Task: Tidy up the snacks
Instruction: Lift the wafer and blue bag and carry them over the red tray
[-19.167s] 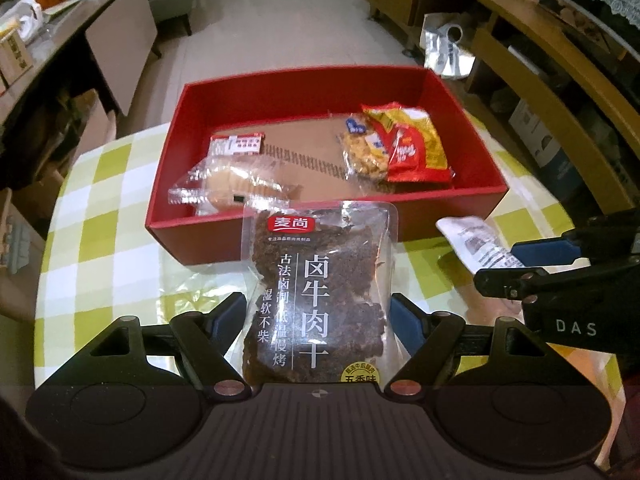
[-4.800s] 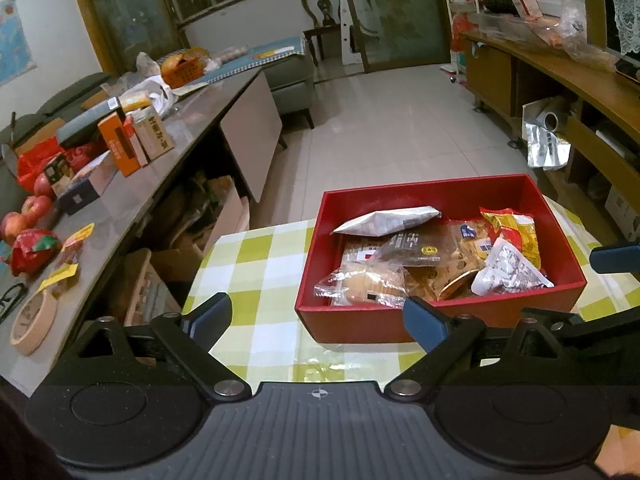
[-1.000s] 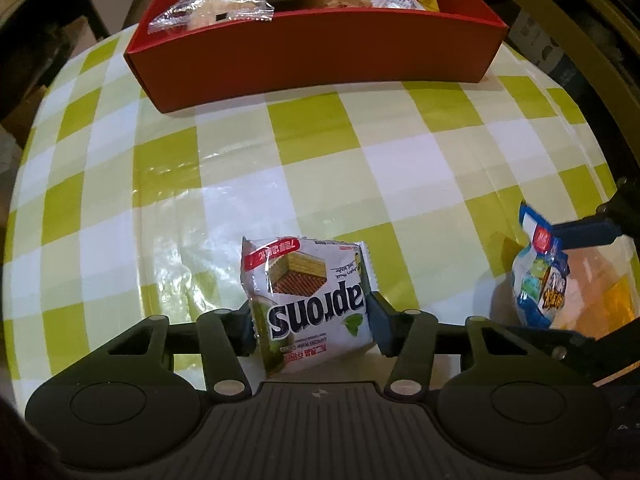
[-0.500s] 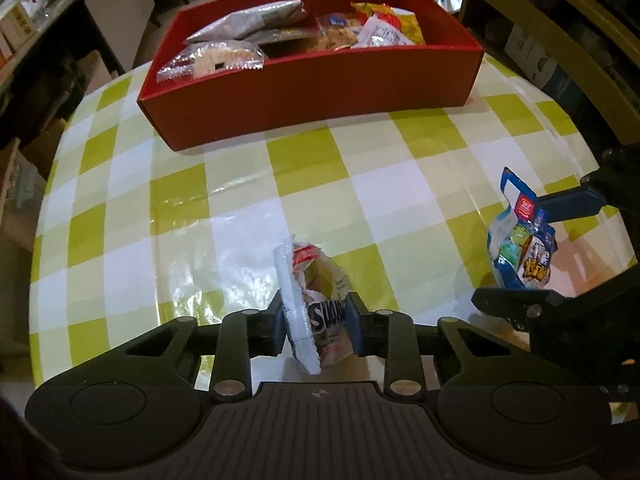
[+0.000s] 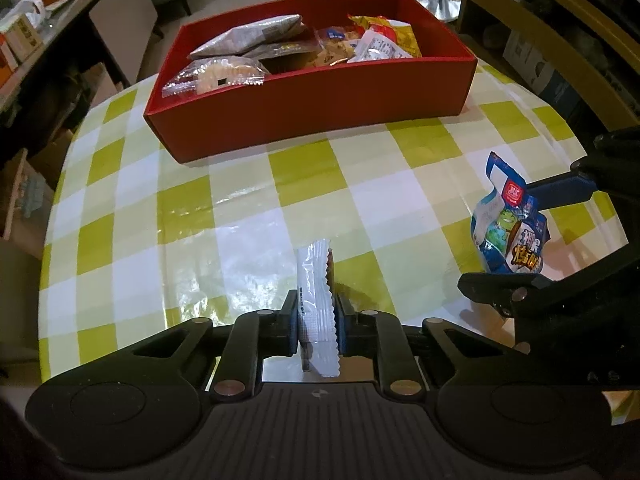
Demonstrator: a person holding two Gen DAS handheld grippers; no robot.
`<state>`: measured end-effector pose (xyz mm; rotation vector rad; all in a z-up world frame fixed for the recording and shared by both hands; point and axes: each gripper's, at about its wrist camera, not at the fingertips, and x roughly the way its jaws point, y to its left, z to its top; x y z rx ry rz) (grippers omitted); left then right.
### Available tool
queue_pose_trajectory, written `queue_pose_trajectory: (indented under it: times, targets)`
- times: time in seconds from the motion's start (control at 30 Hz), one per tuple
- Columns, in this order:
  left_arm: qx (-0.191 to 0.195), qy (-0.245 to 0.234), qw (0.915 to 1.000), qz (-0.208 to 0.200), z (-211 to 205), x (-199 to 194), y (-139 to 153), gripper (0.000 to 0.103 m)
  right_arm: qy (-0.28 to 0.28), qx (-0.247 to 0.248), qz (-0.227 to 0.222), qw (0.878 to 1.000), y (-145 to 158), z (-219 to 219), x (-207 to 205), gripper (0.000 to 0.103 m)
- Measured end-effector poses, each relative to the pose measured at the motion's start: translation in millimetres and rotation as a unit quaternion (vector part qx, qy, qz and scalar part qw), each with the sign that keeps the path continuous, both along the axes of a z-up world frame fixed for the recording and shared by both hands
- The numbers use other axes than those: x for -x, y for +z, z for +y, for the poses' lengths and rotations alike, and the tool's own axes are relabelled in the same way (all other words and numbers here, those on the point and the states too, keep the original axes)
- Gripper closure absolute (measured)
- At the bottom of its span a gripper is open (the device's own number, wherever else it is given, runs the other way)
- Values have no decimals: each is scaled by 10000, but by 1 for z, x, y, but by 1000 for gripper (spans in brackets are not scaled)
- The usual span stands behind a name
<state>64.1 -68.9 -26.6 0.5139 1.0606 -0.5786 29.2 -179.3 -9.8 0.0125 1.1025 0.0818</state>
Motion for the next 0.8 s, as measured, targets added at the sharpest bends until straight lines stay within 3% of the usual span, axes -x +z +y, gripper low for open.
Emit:
queue_pose_trajectory:
  times: [0.8]
  targets:
    - [273,130,9991,-305,0,0,26,80,-228,-32,-434,9988,24,-9,-1,25]
